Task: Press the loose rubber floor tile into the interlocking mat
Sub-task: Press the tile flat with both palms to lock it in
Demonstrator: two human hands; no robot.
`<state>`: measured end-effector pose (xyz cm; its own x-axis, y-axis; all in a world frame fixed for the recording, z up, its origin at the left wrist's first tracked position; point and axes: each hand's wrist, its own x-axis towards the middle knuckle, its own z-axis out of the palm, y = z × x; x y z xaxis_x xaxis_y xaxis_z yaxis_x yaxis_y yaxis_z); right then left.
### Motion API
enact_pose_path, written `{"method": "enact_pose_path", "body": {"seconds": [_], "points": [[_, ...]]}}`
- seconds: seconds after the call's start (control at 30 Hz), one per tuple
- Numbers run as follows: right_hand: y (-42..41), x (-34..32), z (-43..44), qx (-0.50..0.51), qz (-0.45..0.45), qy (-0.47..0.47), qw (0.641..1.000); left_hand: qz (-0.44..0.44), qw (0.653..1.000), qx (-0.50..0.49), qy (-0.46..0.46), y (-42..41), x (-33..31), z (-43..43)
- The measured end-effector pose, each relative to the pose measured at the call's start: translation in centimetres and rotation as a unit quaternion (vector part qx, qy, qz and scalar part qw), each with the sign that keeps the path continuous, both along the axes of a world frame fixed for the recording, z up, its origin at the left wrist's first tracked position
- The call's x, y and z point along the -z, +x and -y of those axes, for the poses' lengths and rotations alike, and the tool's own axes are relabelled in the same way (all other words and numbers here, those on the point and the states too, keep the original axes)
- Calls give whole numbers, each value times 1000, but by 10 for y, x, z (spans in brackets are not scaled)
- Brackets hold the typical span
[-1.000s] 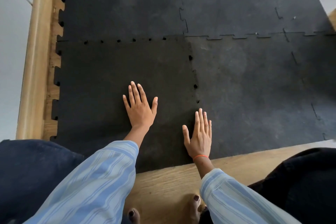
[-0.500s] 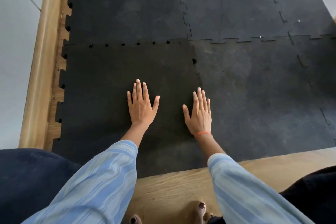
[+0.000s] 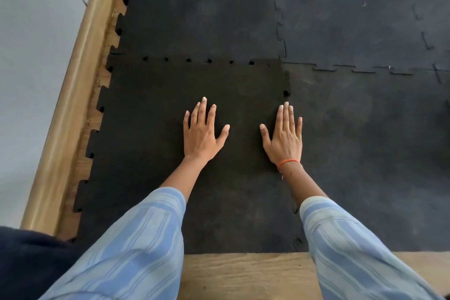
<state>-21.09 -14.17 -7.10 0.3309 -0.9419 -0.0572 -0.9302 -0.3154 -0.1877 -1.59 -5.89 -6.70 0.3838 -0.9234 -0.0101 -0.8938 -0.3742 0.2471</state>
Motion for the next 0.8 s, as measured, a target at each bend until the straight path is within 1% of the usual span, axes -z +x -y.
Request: {"method": "enact_pose_path", "body": {"seconds": [0.17,0.43,0.8], "points": [[14,1,34,-15,-2,-10,1000,3,1000,10,-28,11,5,13],[25,1,45,24,-17,-35,999,5,999,32,-43,28,6,12],[29,-4,56,49,-13,40,998,-7,999,30,-23,28,3,13]]}}
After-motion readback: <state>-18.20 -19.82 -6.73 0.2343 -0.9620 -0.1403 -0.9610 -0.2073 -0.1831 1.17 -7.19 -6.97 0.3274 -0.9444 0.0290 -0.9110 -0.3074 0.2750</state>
